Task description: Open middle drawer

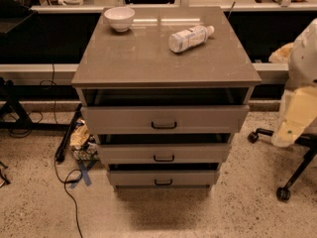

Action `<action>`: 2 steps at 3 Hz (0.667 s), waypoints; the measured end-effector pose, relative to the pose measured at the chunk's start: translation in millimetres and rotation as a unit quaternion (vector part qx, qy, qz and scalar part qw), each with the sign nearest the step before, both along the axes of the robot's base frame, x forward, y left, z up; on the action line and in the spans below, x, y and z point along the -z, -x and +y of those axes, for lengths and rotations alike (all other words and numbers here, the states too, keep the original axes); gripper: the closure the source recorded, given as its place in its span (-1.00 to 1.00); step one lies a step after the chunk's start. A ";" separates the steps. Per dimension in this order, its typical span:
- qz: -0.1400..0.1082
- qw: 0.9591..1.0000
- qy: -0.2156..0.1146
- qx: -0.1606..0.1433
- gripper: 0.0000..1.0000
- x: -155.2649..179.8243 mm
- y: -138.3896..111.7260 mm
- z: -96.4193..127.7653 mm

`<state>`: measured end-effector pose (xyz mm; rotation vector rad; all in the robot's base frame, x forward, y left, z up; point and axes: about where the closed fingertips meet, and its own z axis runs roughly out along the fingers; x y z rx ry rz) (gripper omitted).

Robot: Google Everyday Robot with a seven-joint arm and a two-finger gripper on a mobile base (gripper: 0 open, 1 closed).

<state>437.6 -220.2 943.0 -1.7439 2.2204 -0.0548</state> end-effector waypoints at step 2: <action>0.031 0.994 -0.059 -0.082 -1.00 136.0 -3.0 16.2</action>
Offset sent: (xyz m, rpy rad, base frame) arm 0.0086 0.0329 -0.2206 0.1974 0.0953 0.2789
